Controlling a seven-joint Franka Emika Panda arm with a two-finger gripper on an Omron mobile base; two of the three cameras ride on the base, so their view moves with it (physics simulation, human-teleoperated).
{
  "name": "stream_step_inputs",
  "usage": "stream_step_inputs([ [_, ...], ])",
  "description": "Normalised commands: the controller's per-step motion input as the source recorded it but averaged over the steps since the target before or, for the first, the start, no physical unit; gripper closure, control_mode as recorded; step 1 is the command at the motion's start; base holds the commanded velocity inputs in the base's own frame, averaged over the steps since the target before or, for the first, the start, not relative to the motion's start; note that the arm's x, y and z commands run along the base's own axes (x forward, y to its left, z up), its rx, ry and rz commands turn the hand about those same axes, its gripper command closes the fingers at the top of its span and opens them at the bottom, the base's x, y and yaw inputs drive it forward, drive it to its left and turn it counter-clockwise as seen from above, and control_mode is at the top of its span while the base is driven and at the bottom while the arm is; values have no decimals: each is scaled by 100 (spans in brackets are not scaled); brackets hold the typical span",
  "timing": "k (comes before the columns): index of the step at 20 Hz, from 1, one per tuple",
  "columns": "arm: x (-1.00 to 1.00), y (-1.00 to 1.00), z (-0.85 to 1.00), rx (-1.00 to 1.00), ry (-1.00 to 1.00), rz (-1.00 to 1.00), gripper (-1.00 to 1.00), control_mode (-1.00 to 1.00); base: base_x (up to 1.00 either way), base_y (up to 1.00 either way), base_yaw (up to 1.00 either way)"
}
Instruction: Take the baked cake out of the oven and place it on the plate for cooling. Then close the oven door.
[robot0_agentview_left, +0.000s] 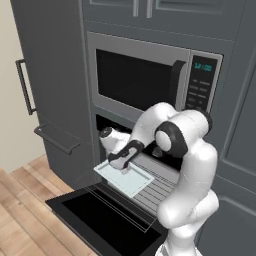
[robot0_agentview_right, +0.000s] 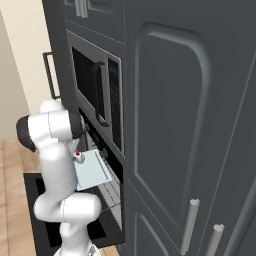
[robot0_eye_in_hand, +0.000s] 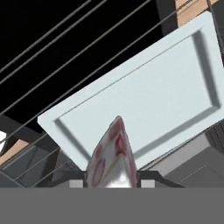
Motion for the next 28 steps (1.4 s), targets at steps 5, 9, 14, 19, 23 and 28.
stream_step_inputs([
  [5, -71, 10, 95, 12, 0, 0, 100, -100, 0, 0, 0],
  [9, -85, 11, 99, 12, 2, -1, 100, -100, 0, 0, 0],
  [14, -89, 11, 100, 11, 4, -9, 100, -100, 0, 0, 0],
  [19, -77, 13, 89, 5, 6, -18, 100, -100, 0, 0, 0],
  [23, -48, 2, 47, 0, 6, -23, 100, -100, 0, 0, 0],
  [28, -17, -4, 3, -5, 0, -22, 100, -100, 0, 0, 0],
])
